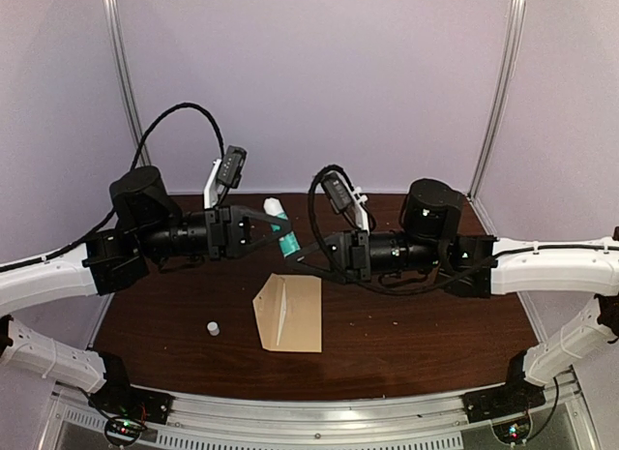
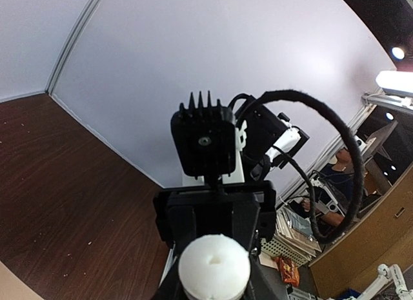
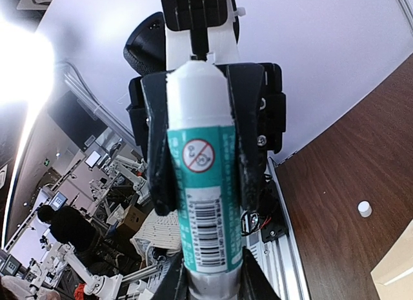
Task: Place the letter into the envelope and seal it
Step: Unscrew the solid glue.
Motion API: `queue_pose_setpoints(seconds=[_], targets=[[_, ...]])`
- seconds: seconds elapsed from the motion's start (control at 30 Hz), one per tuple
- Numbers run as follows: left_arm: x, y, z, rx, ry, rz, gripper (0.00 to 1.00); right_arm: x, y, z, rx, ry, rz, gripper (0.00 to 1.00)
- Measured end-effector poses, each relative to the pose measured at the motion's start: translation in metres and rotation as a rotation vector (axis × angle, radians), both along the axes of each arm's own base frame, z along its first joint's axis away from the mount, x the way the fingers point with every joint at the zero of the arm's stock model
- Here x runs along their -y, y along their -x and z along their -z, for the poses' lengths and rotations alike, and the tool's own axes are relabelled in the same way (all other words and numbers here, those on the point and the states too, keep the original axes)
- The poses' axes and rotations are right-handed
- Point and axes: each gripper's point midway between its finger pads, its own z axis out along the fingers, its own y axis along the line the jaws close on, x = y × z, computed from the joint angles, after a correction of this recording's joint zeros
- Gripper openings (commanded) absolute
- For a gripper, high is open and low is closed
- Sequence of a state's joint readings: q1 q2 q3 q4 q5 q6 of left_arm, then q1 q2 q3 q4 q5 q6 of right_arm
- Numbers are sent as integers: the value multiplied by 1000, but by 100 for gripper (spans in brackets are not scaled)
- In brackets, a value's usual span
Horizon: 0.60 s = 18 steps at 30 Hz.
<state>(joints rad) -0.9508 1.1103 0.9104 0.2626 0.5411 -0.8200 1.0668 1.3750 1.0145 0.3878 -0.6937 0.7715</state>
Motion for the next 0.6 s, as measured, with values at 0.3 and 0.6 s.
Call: queue_pose_setpoints(seconds=[0.3,0.6], targets=[[-8,-22,13,-91,-48,-150,0,25,-21,-15,68,38,175,73],[-13,-38,32,-206,-100,-254,0,20,-30,2,225,286,359,71]])
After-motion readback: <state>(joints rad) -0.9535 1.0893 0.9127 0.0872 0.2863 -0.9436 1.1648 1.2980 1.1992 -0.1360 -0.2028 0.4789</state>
